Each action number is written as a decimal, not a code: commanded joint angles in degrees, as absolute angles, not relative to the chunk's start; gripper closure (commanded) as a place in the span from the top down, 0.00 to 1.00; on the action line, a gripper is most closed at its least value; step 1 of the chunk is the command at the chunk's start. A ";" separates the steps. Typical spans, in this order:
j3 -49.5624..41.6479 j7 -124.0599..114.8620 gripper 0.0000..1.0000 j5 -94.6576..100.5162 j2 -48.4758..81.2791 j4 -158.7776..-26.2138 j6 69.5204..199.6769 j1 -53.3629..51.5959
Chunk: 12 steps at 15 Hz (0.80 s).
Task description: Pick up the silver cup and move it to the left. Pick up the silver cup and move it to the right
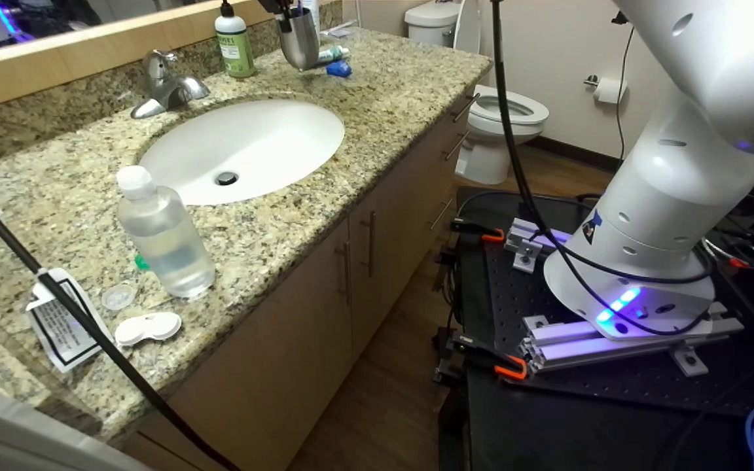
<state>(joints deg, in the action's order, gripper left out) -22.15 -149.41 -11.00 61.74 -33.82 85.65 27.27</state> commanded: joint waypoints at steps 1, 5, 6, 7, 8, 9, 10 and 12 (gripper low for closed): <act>-35.43 -149.35 0.01 -20.61 63.85 -36.15 89.76 24.53; -36.15 -149.29 0.01 -32.15 65.03 -35.87 95.31 26.30; -35.62 -149.28 0.01 -34.84 64.66 -36.16 95.99 26.10; -34.85 -149.28 0.01 -37.44 64.43 -36.10 96.74 25.97; -33.76 -149.28 0.01 -39.34 64.07 -35.29 97.11 25.82; -32.20 -149.22 0.01 -40.76 64.49 -33.61 97.67 26.11; -31.48 -148.25 0.01 -42.18 64.24 -33.08 98.42 25.79; -22.42 -149.08 0.01 -34.31 63.14 -30.27 96.35 28.13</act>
<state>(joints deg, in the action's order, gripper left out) -32.77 -149.08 -40.49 64.93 -33.45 96.93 25.21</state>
